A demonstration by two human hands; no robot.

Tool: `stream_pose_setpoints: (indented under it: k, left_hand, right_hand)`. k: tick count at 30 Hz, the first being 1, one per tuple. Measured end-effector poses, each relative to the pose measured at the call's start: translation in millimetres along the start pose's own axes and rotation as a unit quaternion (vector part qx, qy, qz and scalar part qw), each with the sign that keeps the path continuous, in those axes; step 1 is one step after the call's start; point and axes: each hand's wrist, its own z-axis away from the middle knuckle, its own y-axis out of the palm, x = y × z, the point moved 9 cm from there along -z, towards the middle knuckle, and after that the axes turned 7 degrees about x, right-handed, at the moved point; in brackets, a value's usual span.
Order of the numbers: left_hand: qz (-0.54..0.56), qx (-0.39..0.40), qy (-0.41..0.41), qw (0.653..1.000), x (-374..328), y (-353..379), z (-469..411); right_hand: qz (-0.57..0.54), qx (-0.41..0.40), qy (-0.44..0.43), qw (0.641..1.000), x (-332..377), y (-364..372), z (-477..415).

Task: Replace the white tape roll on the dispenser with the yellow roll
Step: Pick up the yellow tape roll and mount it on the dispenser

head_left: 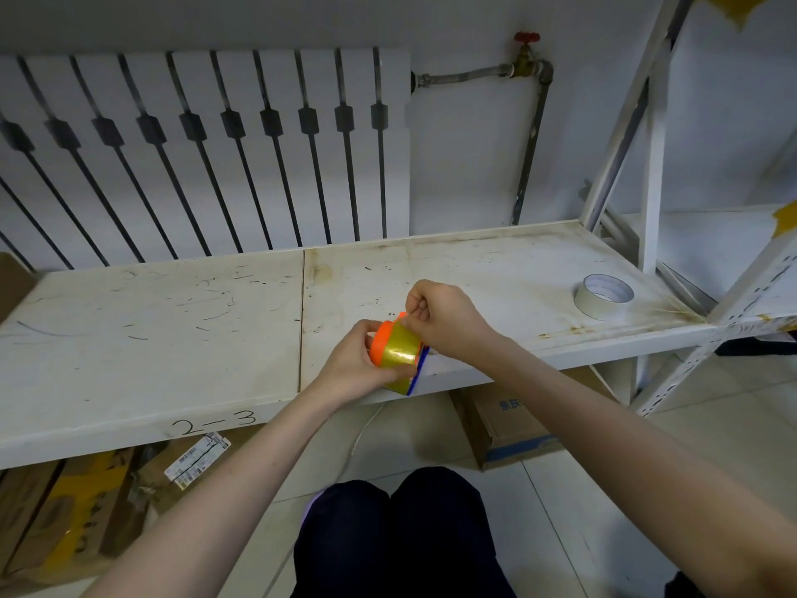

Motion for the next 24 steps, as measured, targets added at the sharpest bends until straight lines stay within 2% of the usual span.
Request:
stream_pose_setpoints:
  k: [5,9,18,24]
  left_hand:
    - [-0.107,-0.106,0.003,0.989,-16,-7,10]
    - [-0.223,-0.124,0.034,0.966,-30,-3,13]
    - [-0.195,-0.127,0.017,0.972,-21,-3,9]
    - [-0.196,-0.101,0.053,0.974,-25,-6,7]
  right_hand:
    - [0.012,-0.016,-0.026,0.999,6,3,2]
    - [-0.001,-0.04,-0.023,0.999,3,-1,2]
    - [-0.05,-0.062,-0.01,0.997,-5,1,-3]
    - [-0.09,-0.101,0.044,0.99,-29,1,-7]
